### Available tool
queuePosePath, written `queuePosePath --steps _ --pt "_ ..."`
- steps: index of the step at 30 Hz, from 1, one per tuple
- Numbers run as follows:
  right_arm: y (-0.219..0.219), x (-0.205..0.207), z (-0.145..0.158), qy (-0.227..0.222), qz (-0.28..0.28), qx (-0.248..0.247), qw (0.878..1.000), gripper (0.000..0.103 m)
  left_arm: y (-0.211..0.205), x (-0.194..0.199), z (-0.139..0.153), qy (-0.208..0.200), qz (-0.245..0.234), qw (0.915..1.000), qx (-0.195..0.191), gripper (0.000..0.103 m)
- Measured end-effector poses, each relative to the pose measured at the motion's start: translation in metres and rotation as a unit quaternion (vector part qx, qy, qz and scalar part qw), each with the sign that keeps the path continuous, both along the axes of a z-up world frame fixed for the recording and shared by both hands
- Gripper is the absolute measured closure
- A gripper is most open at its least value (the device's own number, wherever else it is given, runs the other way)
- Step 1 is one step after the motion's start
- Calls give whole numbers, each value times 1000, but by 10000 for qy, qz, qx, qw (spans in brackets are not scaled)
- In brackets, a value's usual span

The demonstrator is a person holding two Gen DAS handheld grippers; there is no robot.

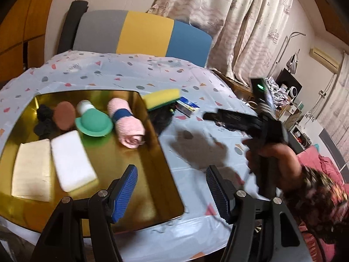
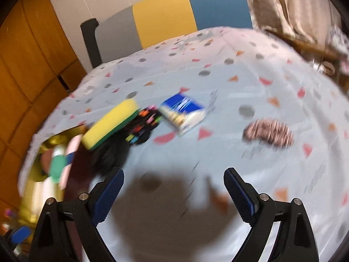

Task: Organize soft objects
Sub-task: 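Reach the right tool to the blue Tempo tissue pack and grasp it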

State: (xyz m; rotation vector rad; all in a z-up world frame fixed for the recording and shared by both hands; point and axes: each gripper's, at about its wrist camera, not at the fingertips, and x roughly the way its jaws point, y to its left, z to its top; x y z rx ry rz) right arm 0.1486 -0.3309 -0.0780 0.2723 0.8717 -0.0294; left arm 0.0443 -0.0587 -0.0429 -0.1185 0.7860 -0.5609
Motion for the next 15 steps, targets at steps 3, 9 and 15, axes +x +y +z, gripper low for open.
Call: queuePosePath --steps 3,9,15 --pt "-8 31 0 -41 64 -409 9991 9 -10 1 -2 43 -92 9999 87 37" --pt "-9 96 -13 261 247 -687 9970 9 -14 12 1 156 -50 9997 196 37" --pt "-8 137 -43 672 504 -759 9936 23 -11 22 4 224 111 9993 274 37"
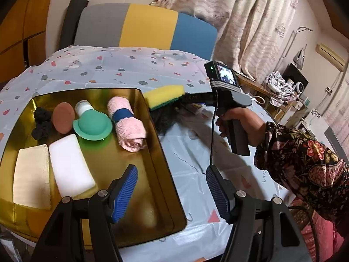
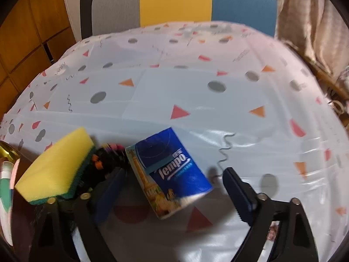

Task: Organize soft objects
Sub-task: 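Reach the right tool to the blue Tempo tissue pack and grasp it, then grasp the yellow-green scouring sponge with the left tool while the right tool holds the tissue pack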

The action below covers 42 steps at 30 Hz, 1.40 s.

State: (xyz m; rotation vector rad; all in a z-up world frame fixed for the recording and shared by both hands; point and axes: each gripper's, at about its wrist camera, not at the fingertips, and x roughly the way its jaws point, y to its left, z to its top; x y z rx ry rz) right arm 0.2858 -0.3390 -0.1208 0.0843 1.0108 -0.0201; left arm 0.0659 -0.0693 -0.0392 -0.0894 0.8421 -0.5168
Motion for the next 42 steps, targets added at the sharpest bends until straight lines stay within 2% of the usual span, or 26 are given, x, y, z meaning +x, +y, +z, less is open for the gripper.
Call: queuePosePath --steps 2,5,8,12,19,20,22,24,30,35,40,42 --pt "-1 0 -7 53 13 160 9999 31 0 4 0 4 12 10000 18 37" --pt "1 -9 -8 -9 114 72 9999 39 -5 10 2 10 -14 10000 46 37" --pt "-1 -20 -6 135 157 130 9997 40 -12 16 6 -34 -95 9999 34 37" --pt "-18 -47 -6 376 -57 420 9984 40 -27 25 17 -195 -198 9995 142 37" --pt "-34 -100 -4 581 6 331 9978 40 -56 63 30 -245 -253 9974 622 35" --pt "-35 -105 -4 570 4 366 9977 40 -62 71 30 -238 -275 9969 701 30" --pt "-39 -116 -2 440 10 695 9966 41 -76 91 27 -250 -356 9943 969 29" --pt "-43 -122 -1 379 1 1040 9939 42 -90 110 22 -193 -389 9917 1207 29" --pt "-49 -121 14 253 -59 1425 9894 48 -120 157 -4 2 -384 9816 1869 28" --pt "-45 -117 23 145 46 1434 9896 54 -134 181 -19 -3 -360 9755 2170 28" --pt "-48 -114 21 175 -10 1330 9910 53 -144 198 -30 -96 -276 9663 2558 28" --pt "-47 -110 17 194 -15 1311 9912 39 -144 203 -34 -113 -227 9650 2611 28"
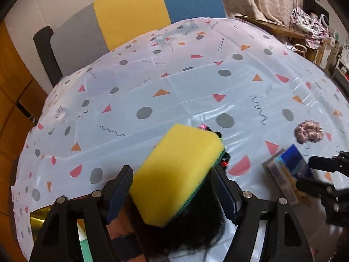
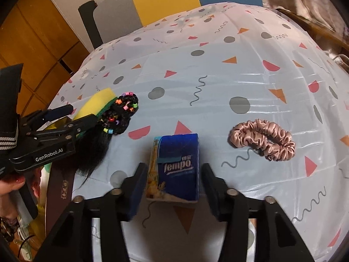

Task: Organize soft objects
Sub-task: 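Grasp the yellow-green scouring sponge with the left tool while the right tool holds the tissue pack, then carry the yellow sponge into the gold tray and open the left tool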

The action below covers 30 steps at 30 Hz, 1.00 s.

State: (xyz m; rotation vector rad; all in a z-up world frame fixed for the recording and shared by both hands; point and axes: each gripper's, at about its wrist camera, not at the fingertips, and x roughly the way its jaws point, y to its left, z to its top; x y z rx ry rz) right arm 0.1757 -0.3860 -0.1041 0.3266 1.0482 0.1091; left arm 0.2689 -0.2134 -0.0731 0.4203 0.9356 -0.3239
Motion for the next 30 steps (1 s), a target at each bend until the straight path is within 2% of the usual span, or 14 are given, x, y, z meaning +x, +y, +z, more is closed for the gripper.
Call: queuePosePath --steps 2,4,6,8,11,18,20,24,25,26,28,30 --pt "4 1 -3 51 72 -94 9999 39 0 3 -4 113 -15 9999 -75 30" --pt "12 2 -9 142 209 -252 9994 40 0 3 -8 218 -54 9995 -227 41" --pt "17 2 -16 322 269 -427 9982 49 -2 0 -8 84 -110 9998 -175 46" --pt "15 2 -17 345 211 -448 9982 50 -3 -5 -5 -5 -203 9996 -198 53" --pt "2 2 -18 441 -34 -372 9983 50 -2 -15 5 -62 -295 9985 -454 58" --pt "-25 0 -17 606 -504 -106 9968 50 -12 -66 24 -28 -797 9934 -822 59" --pt "-28 -1 -16 623 -571 -69 9964 50 -19 -84 20 62 -976 9920 -798 58" --pt "-35 -2 -16 654 -695 -10 9954 50 -37 -112 1 506 -1527 9844 -719 56" --pt "-36 -3 -16 662 -725 21 9952 50 -40 -117 -1 500 -1607 9836 -643 51" --pt "-38 -3 -16 668 -751 52 9949 50 -44 -123 -3 436 -1713 9829 -510 42" --pt "-40 -3 -16 684 -790 105 9945 50 -49 -131 -5 251 -1850 9819 -305 29" --pt "-41 -3 -16 694 -808 144 9942 50 -51 -133 -5 62 -1902 9817 -98 27"
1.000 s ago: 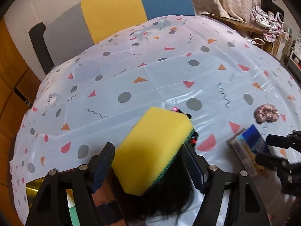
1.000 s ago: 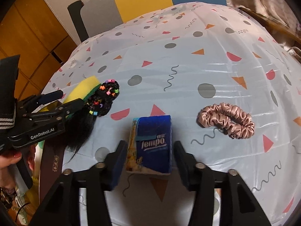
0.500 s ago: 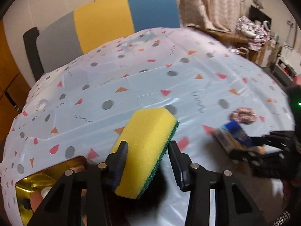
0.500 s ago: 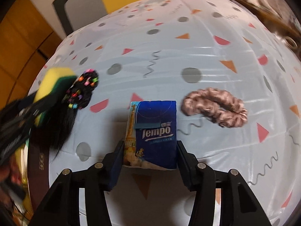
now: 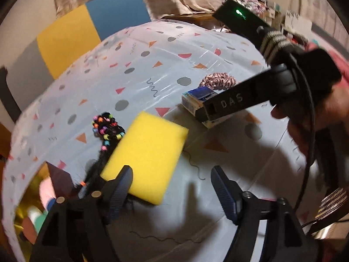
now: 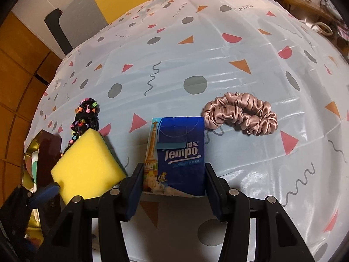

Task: Organize soft objects
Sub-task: 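Carry the yellow sponge into the gold tray and open the left tool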

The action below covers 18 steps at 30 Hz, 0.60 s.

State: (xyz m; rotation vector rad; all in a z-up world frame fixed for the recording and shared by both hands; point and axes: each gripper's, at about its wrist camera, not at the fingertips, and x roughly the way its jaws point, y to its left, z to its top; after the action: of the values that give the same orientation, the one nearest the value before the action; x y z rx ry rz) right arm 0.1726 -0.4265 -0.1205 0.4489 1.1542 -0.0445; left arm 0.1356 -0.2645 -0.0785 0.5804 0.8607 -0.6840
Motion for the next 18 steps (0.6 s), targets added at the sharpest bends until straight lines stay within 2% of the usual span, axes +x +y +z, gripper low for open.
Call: queuePosePath --steps 3,4,6,12,15,18 --pt "1 1 0 5 3 24 10000 50 0 11 5 -161 91 9998 4 24" --pt "1 1 0 3 4 42 10000 50 -1 17 5 -154 110 9998 -3 20" --pt "1 1 1 2 7 60 10000 50 -2 31 4 -139 178 9997 70 20" --pt "-4 -2 5 -51 -51 151 9999 50 -5 63 -13 431 421 9982 36 20" --pt "-6 -2 5 -33 -81 198 9998 50 -7 59 -16 653 298 9973 -122 20" --pt "-6 -2 4 -17 -91 261 9996 50 -10 48 -24 956 156 9953 8 20"
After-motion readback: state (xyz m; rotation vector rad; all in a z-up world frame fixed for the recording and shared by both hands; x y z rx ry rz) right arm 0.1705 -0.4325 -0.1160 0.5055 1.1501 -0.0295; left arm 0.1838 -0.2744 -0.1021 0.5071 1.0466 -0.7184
